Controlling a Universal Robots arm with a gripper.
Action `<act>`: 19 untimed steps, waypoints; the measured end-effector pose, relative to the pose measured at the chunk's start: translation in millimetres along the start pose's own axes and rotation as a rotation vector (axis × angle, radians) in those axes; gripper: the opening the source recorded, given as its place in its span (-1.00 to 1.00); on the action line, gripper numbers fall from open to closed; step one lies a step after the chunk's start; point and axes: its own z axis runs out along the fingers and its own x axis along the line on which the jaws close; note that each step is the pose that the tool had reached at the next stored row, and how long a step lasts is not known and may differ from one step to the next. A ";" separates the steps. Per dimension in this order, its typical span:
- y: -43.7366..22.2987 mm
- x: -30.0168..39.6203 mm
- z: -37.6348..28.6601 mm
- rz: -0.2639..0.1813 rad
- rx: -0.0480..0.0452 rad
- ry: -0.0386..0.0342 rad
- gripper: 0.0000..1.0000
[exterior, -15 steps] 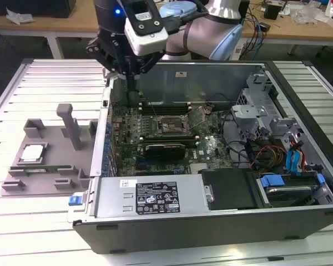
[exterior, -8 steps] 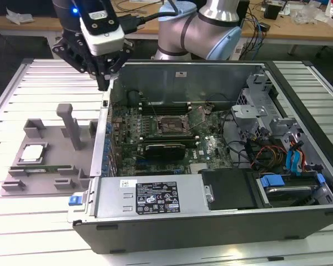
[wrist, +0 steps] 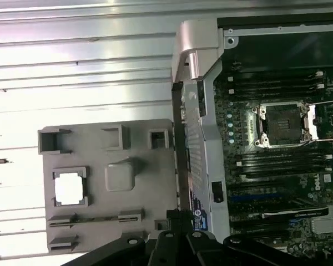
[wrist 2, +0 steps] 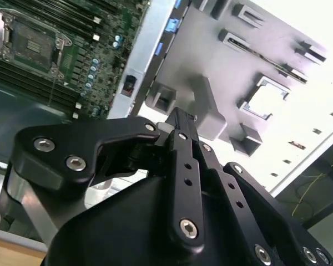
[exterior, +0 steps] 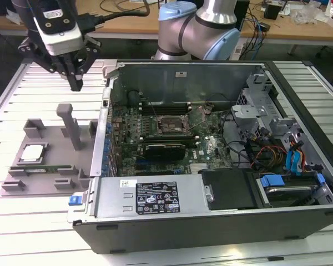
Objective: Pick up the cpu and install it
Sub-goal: 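Reach for the cpu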
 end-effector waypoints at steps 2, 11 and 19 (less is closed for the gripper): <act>-0.7 9.8 -0.4 0.000 0.0000 -0.0007 -0.79; -3.6 50.0 -1.8 0.000 -0.0002 -0.0031 -0.79; -5.9 82.7 -2.9 0.000 -0.0004 -0.0045 -0.79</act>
